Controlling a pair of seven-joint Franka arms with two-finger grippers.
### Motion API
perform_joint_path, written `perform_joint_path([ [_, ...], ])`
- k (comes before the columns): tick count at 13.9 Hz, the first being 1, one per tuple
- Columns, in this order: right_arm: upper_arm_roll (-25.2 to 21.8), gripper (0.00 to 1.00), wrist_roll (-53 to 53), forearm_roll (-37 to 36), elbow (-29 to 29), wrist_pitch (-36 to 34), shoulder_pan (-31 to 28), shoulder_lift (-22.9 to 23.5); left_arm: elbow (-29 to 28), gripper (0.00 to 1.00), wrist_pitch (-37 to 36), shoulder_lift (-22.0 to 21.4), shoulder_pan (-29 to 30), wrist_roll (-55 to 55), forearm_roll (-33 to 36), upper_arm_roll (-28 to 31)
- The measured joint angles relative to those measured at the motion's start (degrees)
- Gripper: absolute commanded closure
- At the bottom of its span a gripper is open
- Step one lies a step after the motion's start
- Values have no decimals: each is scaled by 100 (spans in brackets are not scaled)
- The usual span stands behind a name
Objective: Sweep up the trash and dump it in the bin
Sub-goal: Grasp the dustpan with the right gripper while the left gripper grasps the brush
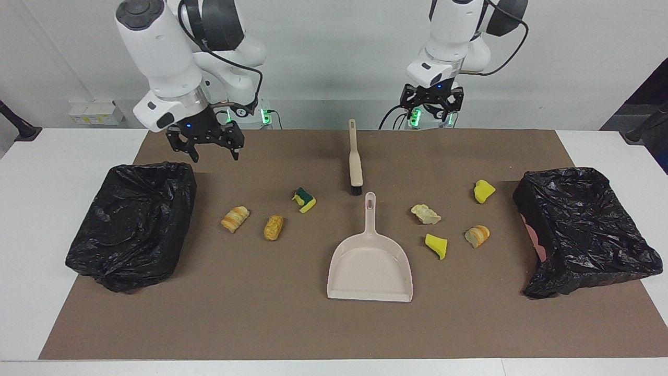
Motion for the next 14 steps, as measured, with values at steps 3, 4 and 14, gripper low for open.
perform_joint_path([
  [3,38,0,512,67,11,575,444,431,-578,0,264,-378,-13,-139,-494,-468],
  [4,41,0,744,71,11,802,644,588,-700,0,358,-416,-14,-152,-619,-638],
  [14,40,0,3031,70,717,2404,1814,2120,-1623,0,2375,346,-12,-1003,-1096,-2378],
])
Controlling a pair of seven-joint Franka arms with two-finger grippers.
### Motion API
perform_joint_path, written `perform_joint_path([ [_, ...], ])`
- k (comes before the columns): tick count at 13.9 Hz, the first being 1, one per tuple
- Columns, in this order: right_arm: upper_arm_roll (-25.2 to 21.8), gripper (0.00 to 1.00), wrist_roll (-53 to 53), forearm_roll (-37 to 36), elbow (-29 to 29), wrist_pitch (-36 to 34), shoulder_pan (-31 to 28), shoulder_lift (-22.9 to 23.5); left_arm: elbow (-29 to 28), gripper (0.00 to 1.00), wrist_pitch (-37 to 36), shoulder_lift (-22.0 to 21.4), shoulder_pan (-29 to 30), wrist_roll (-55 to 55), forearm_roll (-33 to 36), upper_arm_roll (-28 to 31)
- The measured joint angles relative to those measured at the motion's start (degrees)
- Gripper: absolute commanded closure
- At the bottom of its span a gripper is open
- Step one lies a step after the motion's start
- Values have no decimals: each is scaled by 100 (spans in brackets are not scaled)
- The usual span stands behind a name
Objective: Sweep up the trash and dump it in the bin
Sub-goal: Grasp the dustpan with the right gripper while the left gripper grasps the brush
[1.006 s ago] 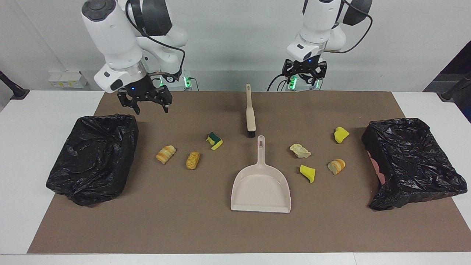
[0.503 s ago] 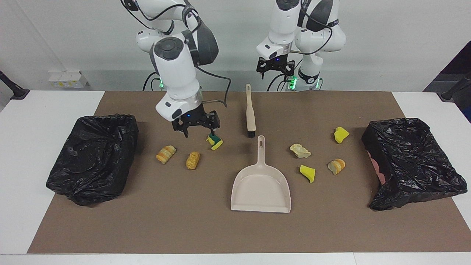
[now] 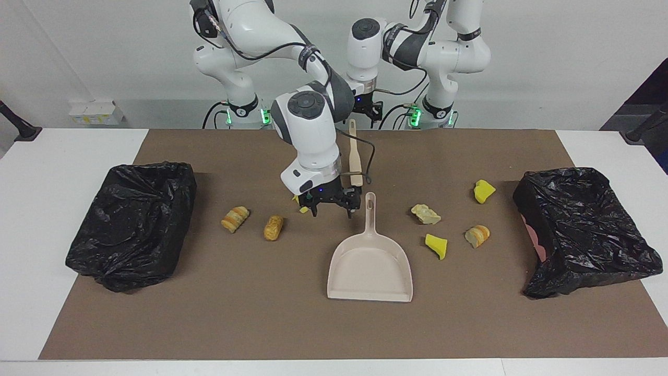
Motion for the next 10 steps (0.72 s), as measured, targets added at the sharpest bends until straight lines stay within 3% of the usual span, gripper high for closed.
perform_joint_path([
  [4,-4,0,481,-1,542,207,261,619,-43,0,365,711,-1,-38,0,-164],
  [10,-12,1,527,-255,614,-3,628,834,-102,0,415,824,-1,-78,0,-165],
])
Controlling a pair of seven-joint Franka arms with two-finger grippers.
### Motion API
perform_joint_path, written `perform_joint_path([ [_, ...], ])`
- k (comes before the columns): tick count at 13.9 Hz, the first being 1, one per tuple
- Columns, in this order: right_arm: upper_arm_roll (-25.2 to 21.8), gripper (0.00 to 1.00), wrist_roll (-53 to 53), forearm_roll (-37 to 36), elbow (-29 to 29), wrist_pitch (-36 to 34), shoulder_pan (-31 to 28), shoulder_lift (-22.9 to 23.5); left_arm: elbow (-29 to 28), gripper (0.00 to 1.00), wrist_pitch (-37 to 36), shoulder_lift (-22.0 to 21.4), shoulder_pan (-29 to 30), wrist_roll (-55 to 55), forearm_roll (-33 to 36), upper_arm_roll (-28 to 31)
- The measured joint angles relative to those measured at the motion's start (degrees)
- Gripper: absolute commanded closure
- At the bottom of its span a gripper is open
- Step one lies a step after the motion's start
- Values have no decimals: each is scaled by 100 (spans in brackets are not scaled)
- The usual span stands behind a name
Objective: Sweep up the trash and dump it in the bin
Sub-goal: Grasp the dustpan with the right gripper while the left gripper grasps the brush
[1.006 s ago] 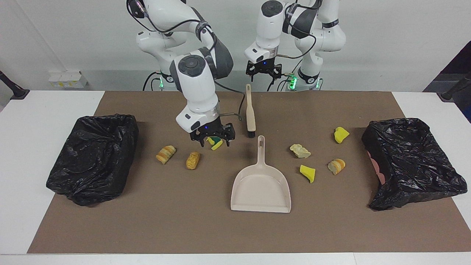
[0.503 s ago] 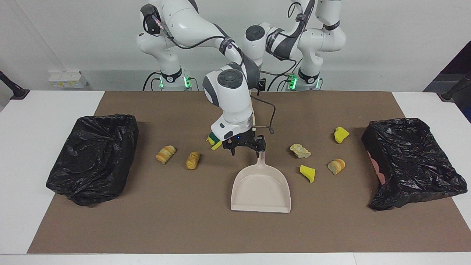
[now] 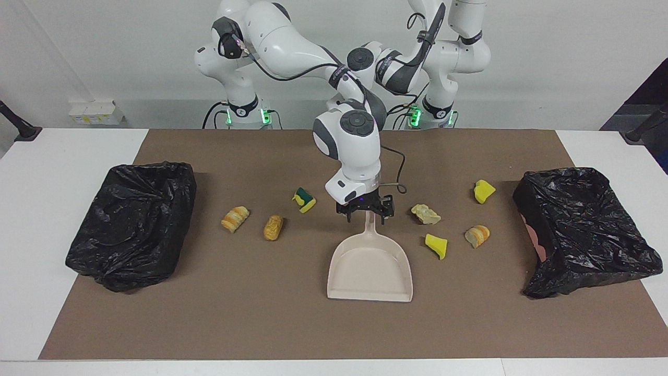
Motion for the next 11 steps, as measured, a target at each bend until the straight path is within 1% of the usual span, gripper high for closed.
perform_joint_path([
  [1,1,16,0,-71,-4,-48,28,8,-23,1,8,0,0,-17,0,0],
  [2,1,36,0,-144,-15,-63,56,33,-55,9,14,0,0,-26,0,0],
  [3,1,41,0,-170,-19,-63,79,67,-88,23,17,1,0,-30,0,-1],
  [4,1,41,0,-173,-20,-63,96,100,-112,37,18,1,0,-35,0,-2],
  [5,1,50,0,-173,-25,-64,109,119,-129,55,18,1,0,-36,0,-5],
  [6,5,50,0,-173,-35,-68,121,124,-140,73,18,1,0,-37,0,-9],
  [7,13,50,0,-172,-41,-73,130,124,-148,93,17,1,0,-39,0,-14],
  [8,22,50,0,-167,-44,-76,140,124,-156,100,16,2,0,-40,0,-16],
  [10,28,49,0,-166,-65,-79,157,124,-185,100,-30,10,-1,-60,0,-19],
  [11,30,50,0,-166,-79,-79,160,125,-189,100,-43,11,0,-60,0,-13],
])
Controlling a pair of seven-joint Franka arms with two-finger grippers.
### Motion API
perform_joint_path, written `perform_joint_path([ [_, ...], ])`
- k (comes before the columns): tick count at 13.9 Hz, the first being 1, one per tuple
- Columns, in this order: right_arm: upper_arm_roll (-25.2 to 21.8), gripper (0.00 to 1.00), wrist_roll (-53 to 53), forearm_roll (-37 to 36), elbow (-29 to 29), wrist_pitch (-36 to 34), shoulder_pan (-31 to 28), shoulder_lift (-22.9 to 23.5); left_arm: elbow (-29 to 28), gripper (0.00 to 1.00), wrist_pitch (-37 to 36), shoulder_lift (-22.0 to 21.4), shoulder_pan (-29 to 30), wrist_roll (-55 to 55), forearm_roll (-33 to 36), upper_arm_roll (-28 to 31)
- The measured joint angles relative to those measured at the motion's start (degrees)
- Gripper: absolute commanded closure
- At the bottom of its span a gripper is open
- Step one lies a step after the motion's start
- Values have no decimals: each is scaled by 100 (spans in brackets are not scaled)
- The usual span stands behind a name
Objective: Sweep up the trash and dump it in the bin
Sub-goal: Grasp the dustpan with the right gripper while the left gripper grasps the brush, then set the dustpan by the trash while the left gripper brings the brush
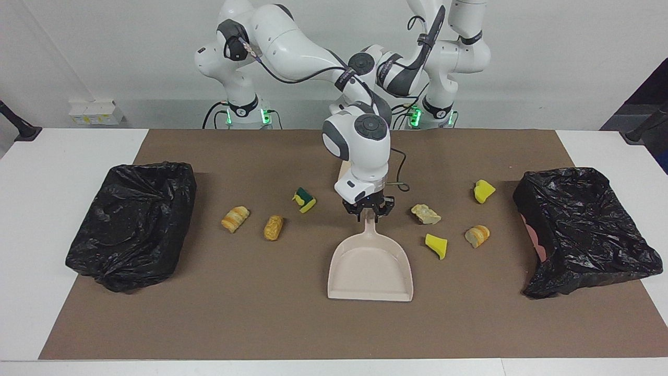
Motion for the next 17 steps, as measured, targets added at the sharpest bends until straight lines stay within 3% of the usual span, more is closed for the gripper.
perform_joint_path([
  [3,22,100,-209,-1,-62,0,10,1,14,100,-80,-6,22,0,0,43],
  [6,33,100,-570,-26,-105,0,9,-1,233,100,-897,-162,200,13,37,303],
  [9,-8,100,-919,-30,-72,-182,-90,-138,442,100,-1763,-798,263,557,166,1126],
  [11,-12,100,-1218,-24,-56,-425,-341,-431,446,100,-2252,-1263,299,882,676,1843],
  [13,-8,100,-1701,24,-139,-611,-529,-755,414,100,-2365,-1433,330,971,1178,2312],
  [17,18,100,-2924,37,-721,-677,-534,-1131,302,100,-2344,-1401,868,968,1668,2479],
])
